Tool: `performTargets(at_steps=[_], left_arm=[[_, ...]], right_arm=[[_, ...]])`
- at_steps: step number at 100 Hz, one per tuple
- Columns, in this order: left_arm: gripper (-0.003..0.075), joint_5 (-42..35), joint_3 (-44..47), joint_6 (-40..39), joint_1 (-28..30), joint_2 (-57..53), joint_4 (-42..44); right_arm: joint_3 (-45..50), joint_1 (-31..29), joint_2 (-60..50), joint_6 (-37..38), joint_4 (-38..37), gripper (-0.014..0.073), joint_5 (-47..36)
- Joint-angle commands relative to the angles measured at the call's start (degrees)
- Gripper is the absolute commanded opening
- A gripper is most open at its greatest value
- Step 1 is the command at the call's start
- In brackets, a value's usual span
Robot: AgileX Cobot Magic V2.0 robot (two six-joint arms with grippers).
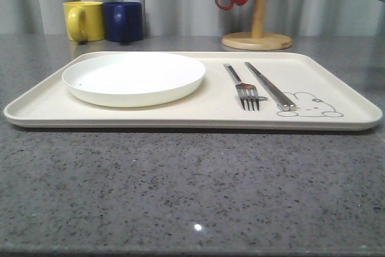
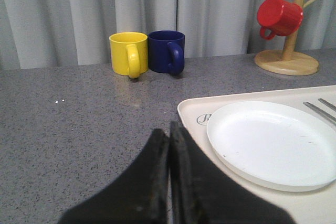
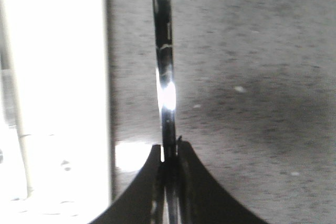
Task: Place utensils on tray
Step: 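Move the right gripper to the silver spoon and grasp it, then lower the spoon onto the tray beside the chopsticks and release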
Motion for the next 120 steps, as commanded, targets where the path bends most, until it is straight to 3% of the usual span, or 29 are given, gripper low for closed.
performTargets(at_steps=[1, 38, 82, 98, 120], left_arm=[[-0.0017, -4.5, -1.6, -0.1, -0.4, 0.3, -0.3], [-0.0017, -4.5, -1.6, -0.1, -0.4, 0.3, -0.3], [-0.0017, -4.5, -1.6, -0.1, -0.4, 0.3, -0.3], [-0.0017, -4.5, -1.6, -0.1, -0.4, 0.3, -0.3], [-0.0017, -4.5, -1.6, -0.1, -0.4, 0.3, -0.3]], right_arm=[[-1.7, 3.1, -2.3, 2.6, 0.5, -0.0068, -3.2], [-0.1, 13.7, 3.0, 12.2, -4.7, -0.0068, -9.2], [-0.1, 15.5, 10.8, 14.6, -4.7, -0.0051, -12.1], [-0.1, 15.5, 11.2, 14.6, -4.7, 0.0038, -11.8], [-0.1, 15.5, 10.7, 14.6, -4.7, 0.0285, -12.0]])
